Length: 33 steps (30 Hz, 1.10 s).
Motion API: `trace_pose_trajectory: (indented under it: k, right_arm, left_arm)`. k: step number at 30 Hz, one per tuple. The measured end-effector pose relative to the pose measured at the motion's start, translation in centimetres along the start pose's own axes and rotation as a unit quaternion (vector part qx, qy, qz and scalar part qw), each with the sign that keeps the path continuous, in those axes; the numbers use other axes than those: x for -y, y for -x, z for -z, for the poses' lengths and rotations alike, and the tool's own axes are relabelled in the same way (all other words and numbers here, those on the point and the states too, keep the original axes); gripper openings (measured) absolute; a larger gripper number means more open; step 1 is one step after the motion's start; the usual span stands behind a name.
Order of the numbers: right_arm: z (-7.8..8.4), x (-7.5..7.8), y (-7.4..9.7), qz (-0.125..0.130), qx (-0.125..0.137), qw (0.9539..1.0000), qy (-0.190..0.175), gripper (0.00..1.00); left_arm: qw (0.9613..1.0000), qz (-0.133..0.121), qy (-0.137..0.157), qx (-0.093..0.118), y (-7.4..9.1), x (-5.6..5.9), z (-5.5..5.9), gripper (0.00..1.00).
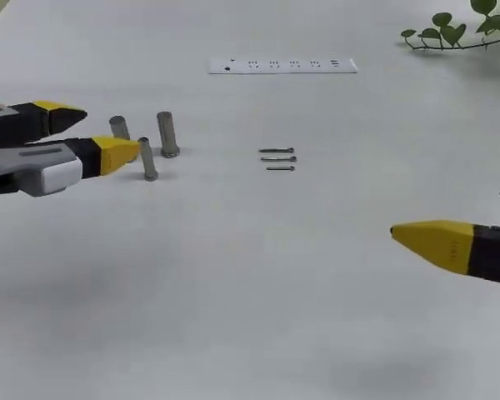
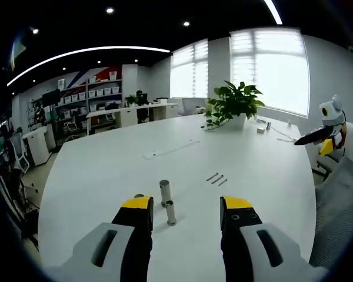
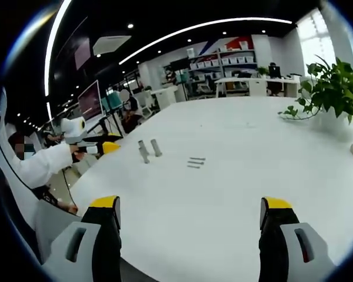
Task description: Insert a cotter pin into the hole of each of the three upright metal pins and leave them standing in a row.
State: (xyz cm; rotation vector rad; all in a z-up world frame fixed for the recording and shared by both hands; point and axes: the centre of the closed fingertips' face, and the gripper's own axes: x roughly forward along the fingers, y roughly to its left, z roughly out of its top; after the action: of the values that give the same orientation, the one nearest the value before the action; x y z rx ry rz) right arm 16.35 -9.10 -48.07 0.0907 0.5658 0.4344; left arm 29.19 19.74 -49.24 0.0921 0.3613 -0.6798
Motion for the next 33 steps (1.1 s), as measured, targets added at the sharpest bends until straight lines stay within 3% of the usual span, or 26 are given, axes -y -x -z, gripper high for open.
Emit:
trace_pose_trajectory:
  k: [9,10,11,15,21,33]
  right_arm:
    - [0.1,0.5,0.1,0.014,-0.002,0.9999,-0.002,0.96]
    - [0.1,0.6,0.1,0.015,-0.004,0.9999,-0.003,0.96]
    - [0.1,0.6,0.1,0.016,-0.004,0.9999,-0.003,0.96]
    - [0.4,0.8,0.1,0.019,-0.009,0.9998,-0.005,0.96]
    - [1.1,1.1,-0.1,0.023,-0.014,0.9994,-0.02,0.96]
    - [1.3,2.0,-0.3,0.035,-0.021,0.9991,-0.013,0.96]
  left_arm:
    - [0.9997,0.012,0.012,-0.015,-2.8,-0.3,1.1,0.39]
    - [0.9991,0.012,0.036,-0.02,-3.2,-0.4,1.5,0.39]
    - [0.9988,0.014,0.042,-0.02,-3.4,-0.5,1.6,0.39]
    - [0.9989,0.007,0.035,-0.029,-4.6,-1.0,2.4,0.32]
    - [0.9981,0.007,0.051,-0.032,-5.7,-1.3,3.0,0.33]
    - [0.9965,-0.001,0.073,-0.042,-7.0,-2.0,4.1,0.31]
